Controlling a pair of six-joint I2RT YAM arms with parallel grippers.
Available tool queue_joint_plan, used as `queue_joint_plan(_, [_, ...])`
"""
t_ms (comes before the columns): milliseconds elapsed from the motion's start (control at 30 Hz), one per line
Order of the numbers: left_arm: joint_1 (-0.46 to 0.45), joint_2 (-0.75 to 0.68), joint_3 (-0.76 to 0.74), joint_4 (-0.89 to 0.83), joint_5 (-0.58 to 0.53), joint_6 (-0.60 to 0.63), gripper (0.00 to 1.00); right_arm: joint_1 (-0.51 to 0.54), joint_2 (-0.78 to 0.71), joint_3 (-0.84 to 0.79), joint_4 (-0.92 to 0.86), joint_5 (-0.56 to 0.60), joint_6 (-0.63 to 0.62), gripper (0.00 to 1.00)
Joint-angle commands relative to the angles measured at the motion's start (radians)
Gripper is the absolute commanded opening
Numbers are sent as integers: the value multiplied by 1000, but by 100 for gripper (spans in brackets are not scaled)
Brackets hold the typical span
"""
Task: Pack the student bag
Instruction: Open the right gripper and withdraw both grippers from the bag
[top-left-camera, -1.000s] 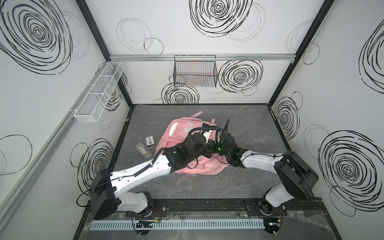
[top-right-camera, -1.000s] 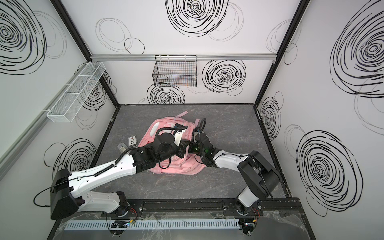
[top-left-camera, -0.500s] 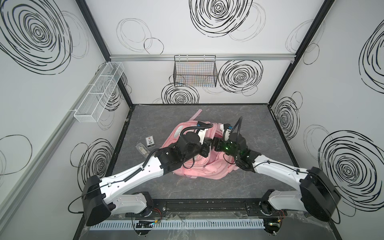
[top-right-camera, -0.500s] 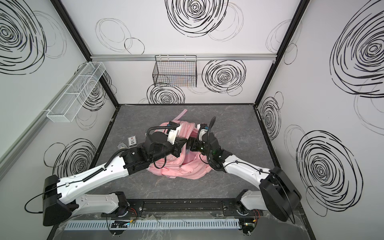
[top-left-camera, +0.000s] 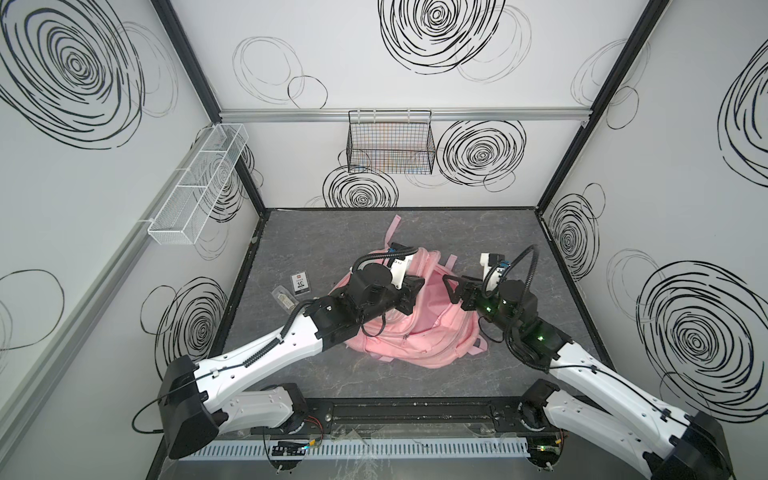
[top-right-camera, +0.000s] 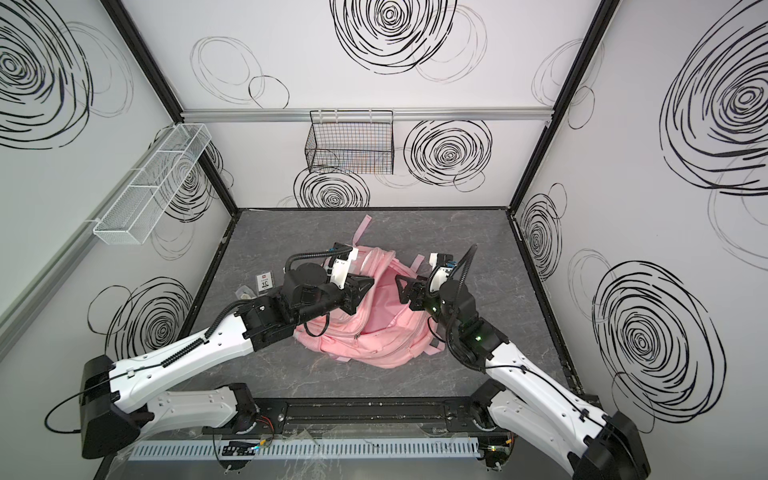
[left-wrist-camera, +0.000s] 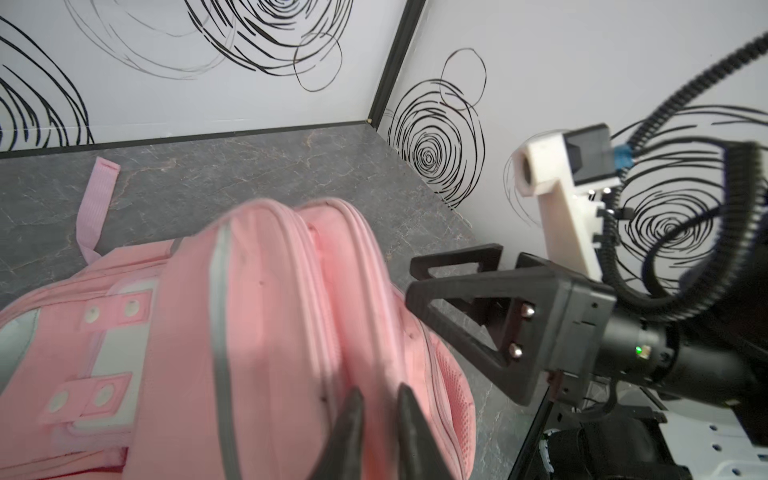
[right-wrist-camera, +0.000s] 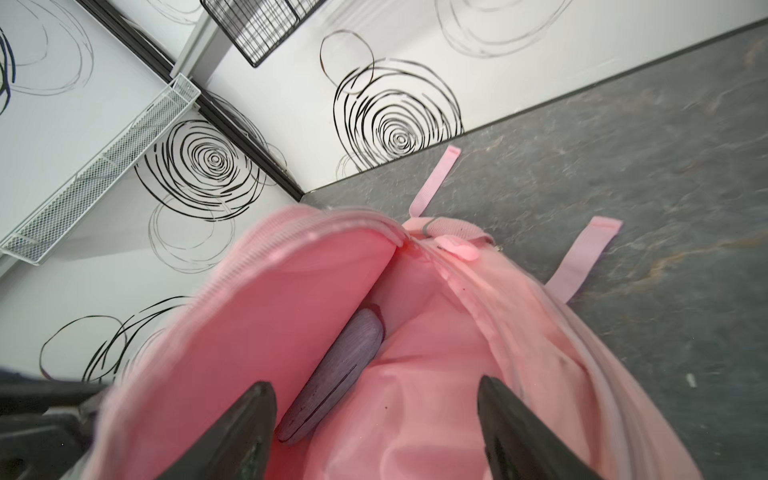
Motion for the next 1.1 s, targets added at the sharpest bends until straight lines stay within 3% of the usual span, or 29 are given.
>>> queue_joint_plan(0, [49,-96,5,112,-43,-4,50,-2,-50,90,-130,98,-71,76])
queue_joint_plan(100, [104,-161,-17,50,-101,-8,54,7,-45,177,-191,113,-110,74])
queue_joint_plan(233, [211,-234,-41,-124,-270,-43,72,49,6,245,-176,89,-131,73])
queue_joint_plan(333, [360,-264,-78,-253,-320,-66,74,98,78,272,-150,57,-144,73])
queue_joint_plan(500, [688,-333,-219,-285,-173,-109,77,153,144,245,-65,-19,-142,73])
queue_joint_plan(633, [882,-351,-318,-259,-84,-153,77,169,156,225,-34,-68,-127,73])
queue_joint_plan(1067, [1066,-132,-407,-193,-93,-128,79,178,190,198,-25,-152,-141,73])
